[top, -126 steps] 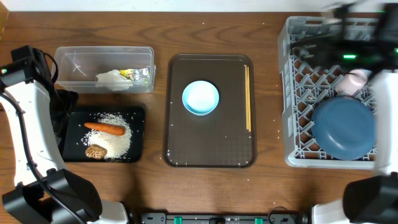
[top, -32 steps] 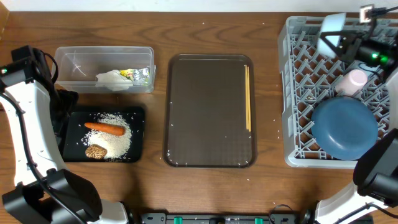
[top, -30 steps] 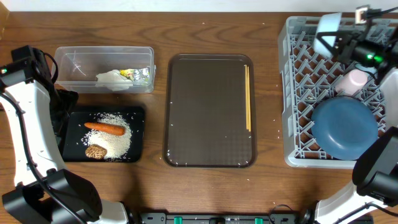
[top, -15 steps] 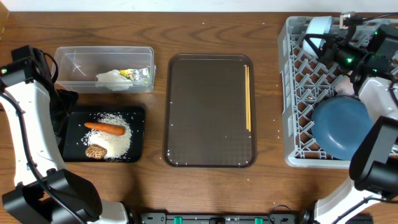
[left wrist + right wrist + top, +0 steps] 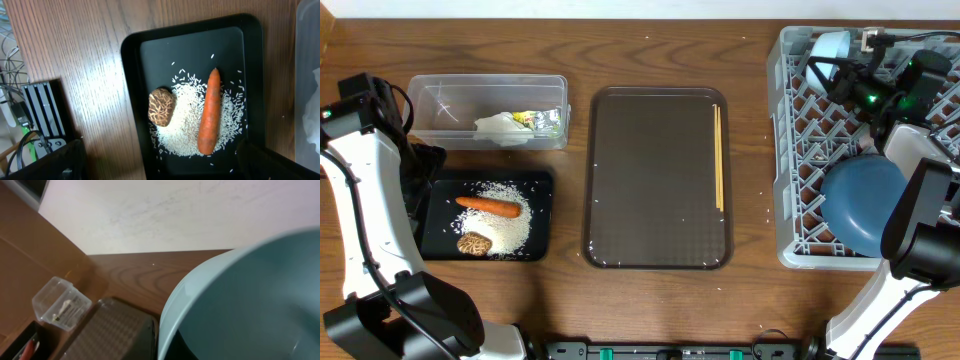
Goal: Sort waste into correct bins and load items into the dishwasher rack
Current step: 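Set the bowl upside down in the rack and open the right gripper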
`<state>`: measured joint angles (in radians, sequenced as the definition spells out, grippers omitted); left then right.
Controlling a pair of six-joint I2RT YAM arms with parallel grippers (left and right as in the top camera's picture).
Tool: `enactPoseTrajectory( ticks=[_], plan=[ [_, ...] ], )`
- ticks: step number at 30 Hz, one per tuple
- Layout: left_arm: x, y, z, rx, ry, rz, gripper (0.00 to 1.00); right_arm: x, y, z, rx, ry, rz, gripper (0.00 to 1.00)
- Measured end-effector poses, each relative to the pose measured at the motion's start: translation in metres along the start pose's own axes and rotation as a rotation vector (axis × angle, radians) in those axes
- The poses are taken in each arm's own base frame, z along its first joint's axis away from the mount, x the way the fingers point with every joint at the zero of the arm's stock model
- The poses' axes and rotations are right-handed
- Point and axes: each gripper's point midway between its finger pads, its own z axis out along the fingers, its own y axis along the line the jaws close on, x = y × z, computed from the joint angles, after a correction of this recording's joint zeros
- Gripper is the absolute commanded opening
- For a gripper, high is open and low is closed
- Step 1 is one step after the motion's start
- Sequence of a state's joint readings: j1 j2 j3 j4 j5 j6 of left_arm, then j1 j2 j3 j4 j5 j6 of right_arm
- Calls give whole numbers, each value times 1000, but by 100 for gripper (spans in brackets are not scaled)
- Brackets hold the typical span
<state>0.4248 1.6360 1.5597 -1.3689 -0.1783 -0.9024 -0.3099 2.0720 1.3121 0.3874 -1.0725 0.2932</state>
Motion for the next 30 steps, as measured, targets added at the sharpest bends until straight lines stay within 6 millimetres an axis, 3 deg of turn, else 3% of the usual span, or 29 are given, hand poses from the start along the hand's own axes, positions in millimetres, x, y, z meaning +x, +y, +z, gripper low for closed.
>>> enactPoseTrajectory(
  ticks=[12, 22, 30],
  plan=[
    [0, 0, 0, 0, 0, 0, 98, -22, 23, 5, -105, -69, -29, 1],
    [0, 0, 0, 0, 0, 0, 98, -4, 10, 10, -91, -31, 74, 1],
    [0, 0, 0, 0, 0, 0, 98, -4, 10, 10, -89, -34, 61, 1]
  ],
)
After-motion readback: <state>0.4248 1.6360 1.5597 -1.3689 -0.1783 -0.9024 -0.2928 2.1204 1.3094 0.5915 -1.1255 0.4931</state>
